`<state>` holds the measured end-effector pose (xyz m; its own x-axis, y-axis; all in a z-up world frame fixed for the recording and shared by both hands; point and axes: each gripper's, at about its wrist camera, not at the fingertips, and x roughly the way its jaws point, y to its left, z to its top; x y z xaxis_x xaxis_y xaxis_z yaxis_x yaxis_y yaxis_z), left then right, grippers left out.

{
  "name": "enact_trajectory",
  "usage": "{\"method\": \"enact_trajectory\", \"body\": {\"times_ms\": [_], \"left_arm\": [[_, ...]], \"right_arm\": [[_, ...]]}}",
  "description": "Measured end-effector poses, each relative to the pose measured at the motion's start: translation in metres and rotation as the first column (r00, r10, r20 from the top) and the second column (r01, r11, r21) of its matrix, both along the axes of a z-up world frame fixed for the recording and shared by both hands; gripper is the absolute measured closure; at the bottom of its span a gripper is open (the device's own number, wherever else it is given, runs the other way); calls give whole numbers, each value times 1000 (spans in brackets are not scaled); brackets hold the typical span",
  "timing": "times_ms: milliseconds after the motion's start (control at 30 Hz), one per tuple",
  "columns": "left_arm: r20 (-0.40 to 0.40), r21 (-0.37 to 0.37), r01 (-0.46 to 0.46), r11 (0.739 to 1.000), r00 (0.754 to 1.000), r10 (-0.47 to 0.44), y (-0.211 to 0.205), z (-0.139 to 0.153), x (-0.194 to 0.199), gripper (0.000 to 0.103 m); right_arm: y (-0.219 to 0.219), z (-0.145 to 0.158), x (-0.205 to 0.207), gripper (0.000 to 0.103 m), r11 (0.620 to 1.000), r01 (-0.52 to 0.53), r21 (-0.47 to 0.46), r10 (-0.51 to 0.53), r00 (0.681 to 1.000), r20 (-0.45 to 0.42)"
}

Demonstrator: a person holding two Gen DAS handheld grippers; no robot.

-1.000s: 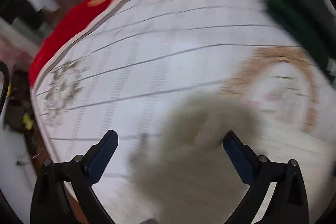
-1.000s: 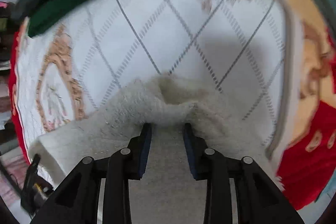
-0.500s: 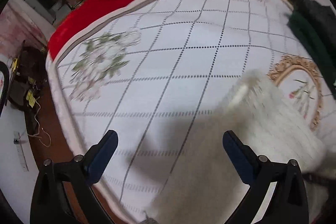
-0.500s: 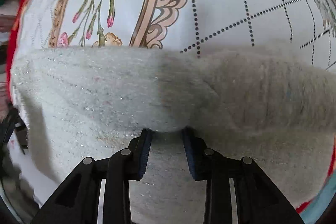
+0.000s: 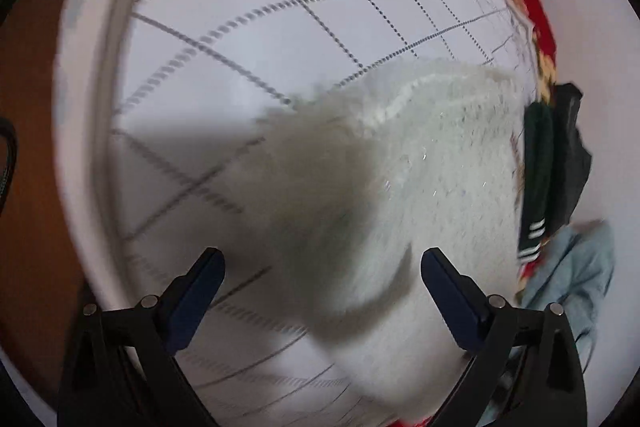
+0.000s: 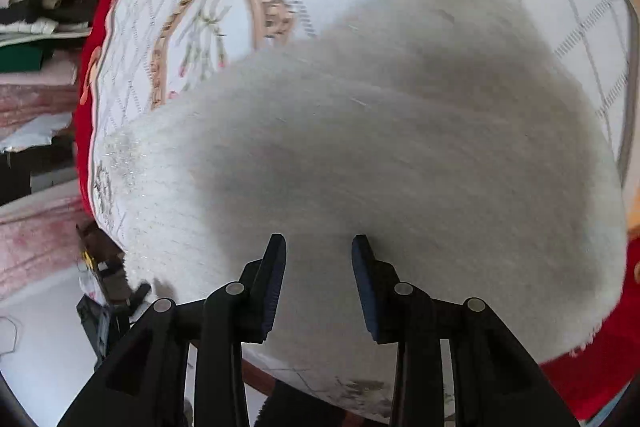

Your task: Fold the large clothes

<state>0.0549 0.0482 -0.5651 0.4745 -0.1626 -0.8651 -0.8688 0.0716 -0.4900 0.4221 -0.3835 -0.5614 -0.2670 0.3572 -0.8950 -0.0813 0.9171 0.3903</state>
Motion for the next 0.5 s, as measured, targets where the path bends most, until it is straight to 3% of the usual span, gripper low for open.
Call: {"method": "enact_trajectory", "body": {"times_ms": [100, 133, 167, 200, 233, 300, 500], "left_arm": [[-55, 169, 26, 985, 998, -17, 1, 5, 29, 6], [-84, 225, 43, 974, 996, -25, 1, 9, 38, 11], [-107, 255, 57, 965, 994, -31, 0, 10, 43, 29], [-139, 296, 80, 952, 989, -40, 0, 14, 51, 64], [-133, 333, 113, 936, 989, -72, -1, 20, 58, 70], [-104, 374, 142, 916, 988, -111, 1, 35, 64, 74], [-1, 413, 85, 907, 996, -93, 31, 81, 31, 80]], "right_arm": [[-16, -15, -9, 66, 999, 24, 22, -23, 999, -43], [-19, -15, -12, 66, 999, 22, 26, -21, 999, -45], [-19, -16, -13, 66, 1000, 10, 28, -9, 999, -43], [-17, -16, -14, 66, 1000, -3, 23, 4, 999, -37], [-12, -13, -14, 66, 1000, -18, 15, 18, 999, -31], [-7, -8, -14, 66, 999, -37, 4, 37, 999, -18], [-9, 16, -7, 66, 998, -68, -17, 68, 997, 25]]}}
